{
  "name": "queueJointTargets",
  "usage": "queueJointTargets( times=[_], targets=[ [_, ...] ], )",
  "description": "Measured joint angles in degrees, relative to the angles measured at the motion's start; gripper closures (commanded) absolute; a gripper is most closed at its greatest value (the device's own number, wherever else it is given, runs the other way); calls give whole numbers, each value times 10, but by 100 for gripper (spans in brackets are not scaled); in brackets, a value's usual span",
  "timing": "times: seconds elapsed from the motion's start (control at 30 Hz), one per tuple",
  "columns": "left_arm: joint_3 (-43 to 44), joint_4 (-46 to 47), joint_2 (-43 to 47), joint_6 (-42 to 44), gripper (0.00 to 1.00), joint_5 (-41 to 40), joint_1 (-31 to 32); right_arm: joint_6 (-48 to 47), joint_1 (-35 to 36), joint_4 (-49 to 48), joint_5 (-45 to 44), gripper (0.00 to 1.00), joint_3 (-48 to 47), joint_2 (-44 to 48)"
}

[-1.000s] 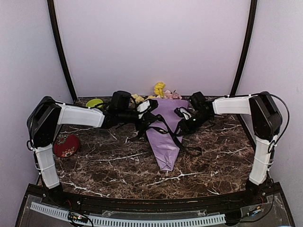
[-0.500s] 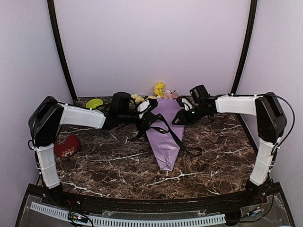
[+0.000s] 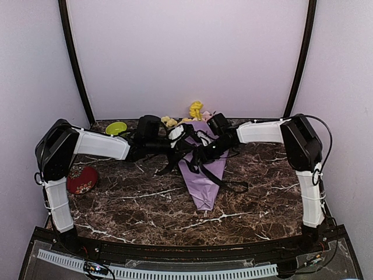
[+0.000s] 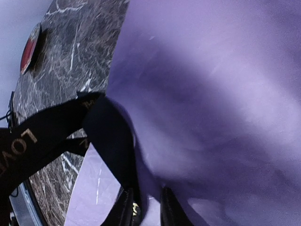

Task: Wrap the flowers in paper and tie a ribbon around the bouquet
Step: Cross the ribbon over the folded bouquet.

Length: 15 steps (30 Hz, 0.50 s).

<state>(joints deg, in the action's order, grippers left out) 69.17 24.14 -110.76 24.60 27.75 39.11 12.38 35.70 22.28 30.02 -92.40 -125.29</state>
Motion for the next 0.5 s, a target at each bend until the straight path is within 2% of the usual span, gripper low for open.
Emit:
queueJointTargets(
  times=[0.1,0.3,0.5],
  targets=[
    [-1,1,0,0,100,2,0,-15,8,3,27,88,25,4],
    [-4,6,0,0,100,3,0,-51,6,32,84,88,81,26],
    [-4,8,-2,-4,100,2,0,-76,3,69,84,81,98,67]
  ],
)
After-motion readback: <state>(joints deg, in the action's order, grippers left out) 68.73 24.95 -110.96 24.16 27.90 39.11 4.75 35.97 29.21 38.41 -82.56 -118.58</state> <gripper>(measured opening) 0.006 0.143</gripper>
